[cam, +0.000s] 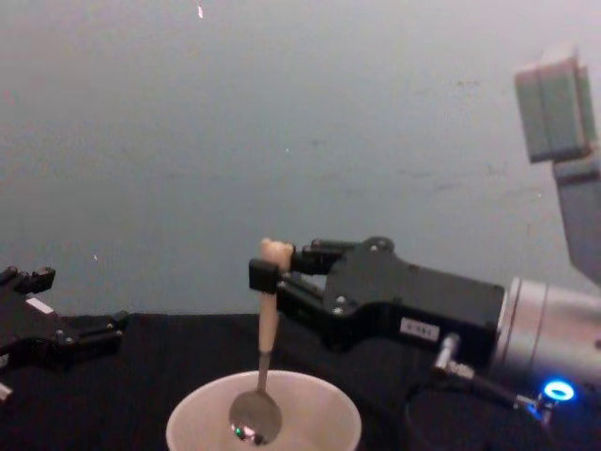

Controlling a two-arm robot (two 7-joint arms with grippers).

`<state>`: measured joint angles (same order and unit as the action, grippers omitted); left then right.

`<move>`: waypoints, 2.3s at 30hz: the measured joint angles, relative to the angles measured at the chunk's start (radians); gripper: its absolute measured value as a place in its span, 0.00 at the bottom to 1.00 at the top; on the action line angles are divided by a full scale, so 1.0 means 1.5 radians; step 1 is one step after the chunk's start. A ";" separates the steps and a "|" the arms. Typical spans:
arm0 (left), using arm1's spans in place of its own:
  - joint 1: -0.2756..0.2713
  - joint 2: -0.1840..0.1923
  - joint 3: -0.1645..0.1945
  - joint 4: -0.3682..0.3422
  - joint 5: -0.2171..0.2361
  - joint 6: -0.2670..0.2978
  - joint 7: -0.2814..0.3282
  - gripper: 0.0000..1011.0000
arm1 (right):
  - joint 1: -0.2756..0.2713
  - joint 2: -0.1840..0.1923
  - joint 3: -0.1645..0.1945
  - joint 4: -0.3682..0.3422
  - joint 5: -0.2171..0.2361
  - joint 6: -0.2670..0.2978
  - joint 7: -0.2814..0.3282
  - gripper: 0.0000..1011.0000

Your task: Pick up the stirring spoon with one hand, stir inside the cup, then place it back in its original position.

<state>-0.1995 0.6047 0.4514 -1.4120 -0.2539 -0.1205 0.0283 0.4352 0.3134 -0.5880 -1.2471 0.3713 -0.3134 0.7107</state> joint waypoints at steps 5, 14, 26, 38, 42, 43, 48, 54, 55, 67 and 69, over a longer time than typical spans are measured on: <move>0.000 0.000 0.000 0.000 0.000 0.000 0.000 0.99 | 0.008 -0.012 -0.008 0.028 -0.018 -0.008 -0.001 0.21; 0.000 0.000 0.000 0.000 0.000 0.000 0.000 0.99 | 0.011 -0.021 -0.010 0.044 -0.030 -0.013 -0.004 0.21; 0.000 0.000 0.000 0.000 0.000 0.000 0.000 0.99 | 0.013 -0.023 -0.009 0.056 -0.043 -0.011 -0.008 0.21; 0.000 0.000 0.000 0.000 0.000 0.000 0.000 0.99 | 0.002 -0.006 0.008 0.037 -0.042 -0.006 -0.016 0.21; 0.000 0.000 0.000 0.000 0.000 0.000 0.000 0.99 | -0.008 0.006 0.013 0.022 -0.039 -0.003 -0.015 0.21; 0.000 0.000 0.000 0.000 0.000 0.000 0.000 0.99 | -0.010 0.008 0.013 0.019 -0.038 -0.003 -0.014 0.21; 0.000 0.000 0.000 0.000 0.000 0.000 0.000 0.99 | -0.028 0.025 0.019 -0.009 -0.029 0.004 -0.010 0.21; 0.000 0.000 0.000 0.000 0.000 0.000 0.000 0.99 | -0.049 0.041 0.020 -0.044 -0.017 0.013 -0.002 0.21; 0.000 0.000 0.000 0.000 0.000 0.000 0.000 0.99 | -0.052 0.043 0.018 -0.050 -0.015 0.014 0.000 0.21; 0.000 0.000 0.000 0.000 0.000 0.000 0.000 0.99 | -0.049 0.030 -0.003 -0.055 -0.008 0.024 0.008 0.21; 0.000 0.000 0.000 0.000 0.000 0.000 0.000 0.99 | -0.044 0.024 -0.006 -0.050 -0.007 0.024 0.008 0.21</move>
<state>-0.1995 0.6047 0.4514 -1.4120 -0.2539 -0.1205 0.0283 0.3687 0.3500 -0.5975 -1.3218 0.3601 -0.2770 0.7227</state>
